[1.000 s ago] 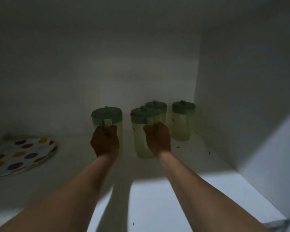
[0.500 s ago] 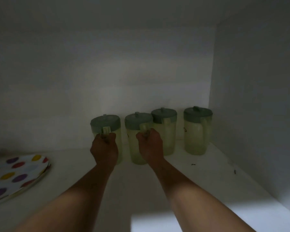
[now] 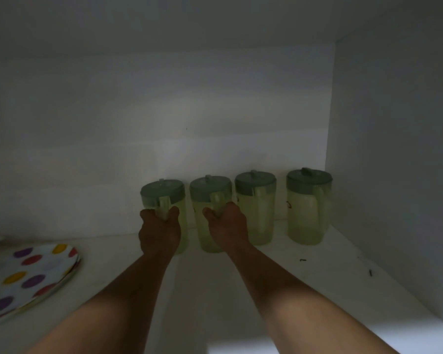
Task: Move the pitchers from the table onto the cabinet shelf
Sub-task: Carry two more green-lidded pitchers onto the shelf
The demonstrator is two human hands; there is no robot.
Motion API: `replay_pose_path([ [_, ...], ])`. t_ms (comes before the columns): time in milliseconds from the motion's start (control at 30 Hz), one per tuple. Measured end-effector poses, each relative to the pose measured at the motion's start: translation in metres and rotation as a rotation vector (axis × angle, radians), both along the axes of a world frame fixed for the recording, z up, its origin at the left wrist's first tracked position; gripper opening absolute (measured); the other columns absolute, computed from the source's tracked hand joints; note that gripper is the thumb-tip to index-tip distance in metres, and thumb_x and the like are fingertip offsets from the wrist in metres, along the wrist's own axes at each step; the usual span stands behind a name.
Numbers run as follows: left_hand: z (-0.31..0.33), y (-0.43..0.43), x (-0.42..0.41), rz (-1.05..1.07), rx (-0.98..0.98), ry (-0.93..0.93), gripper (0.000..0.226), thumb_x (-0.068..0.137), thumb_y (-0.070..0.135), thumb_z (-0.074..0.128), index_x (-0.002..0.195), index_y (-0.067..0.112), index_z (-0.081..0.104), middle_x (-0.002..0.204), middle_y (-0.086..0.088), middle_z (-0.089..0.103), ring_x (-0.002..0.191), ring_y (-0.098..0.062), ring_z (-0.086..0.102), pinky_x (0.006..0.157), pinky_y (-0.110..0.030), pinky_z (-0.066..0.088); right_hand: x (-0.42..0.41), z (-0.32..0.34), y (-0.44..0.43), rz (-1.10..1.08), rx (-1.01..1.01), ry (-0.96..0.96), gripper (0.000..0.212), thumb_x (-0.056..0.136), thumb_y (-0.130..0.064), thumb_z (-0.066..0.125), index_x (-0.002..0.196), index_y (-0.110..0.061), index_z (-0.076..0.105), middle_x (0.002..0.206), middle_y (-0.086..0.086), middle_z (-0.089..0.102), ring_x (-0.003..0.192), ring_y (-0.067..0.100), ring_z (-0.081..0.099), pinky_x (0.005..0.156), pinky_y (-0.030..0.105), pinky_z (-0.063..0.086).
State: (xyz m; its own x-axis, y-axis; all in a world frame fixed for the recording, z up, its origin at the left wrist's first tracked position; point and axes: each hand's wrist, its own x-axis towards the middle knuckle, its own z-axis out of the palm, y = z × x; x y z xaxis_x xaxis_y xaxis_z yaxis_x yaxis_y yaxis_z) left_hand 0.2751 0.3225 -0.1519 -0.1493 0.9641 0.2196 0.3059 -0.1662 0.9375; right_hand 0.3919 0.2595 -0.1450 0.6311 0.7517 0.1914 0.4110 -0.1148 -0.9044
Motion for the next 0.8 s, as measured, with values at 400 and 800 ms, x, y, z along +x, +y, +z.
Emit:
replay_pose_path([
  [400, 0.043, -0.057, -0.025, 0.104, 0.157, 0.332, 0.072, 0.077, 0.056, 0.069, 0.124, 0.012, 0.038, 0.123, -0.020, 0.049, 0.118, -0.040, 0.044, 0.093, -0.049, 0.039, -0.026, 0.041, -0.074, -0.117, -0.260, -0.320, 0.088, 0.089, -0.057, 0.060, 0.153, -0.012, 0.021, 0.149, 0.015, 0.037, 0.137, 0.036, 0.037, 0.109, 0.048, 0.037],
  [800, 0.110, -0.172, -0.113, -0.254, 0.575, 0.947, 0.076, 0.090, 0.062, 0.044, 0.153, 0.026, 0.019, 0.160, -0.013, 0.017, 0.148, -0.033, 0.012, 0.119, -0.045, 0.018, -0.106, 0.135, -0.229, -0.175, -0.346, -0.497, 0.034, 0.090, -0.019, 0.054, 0.123, -0.013, 0.054, 0.126, 0.014, 0.060, 0.114, 0.034, 0.060, 0.096, 0.040, 0.052],
])
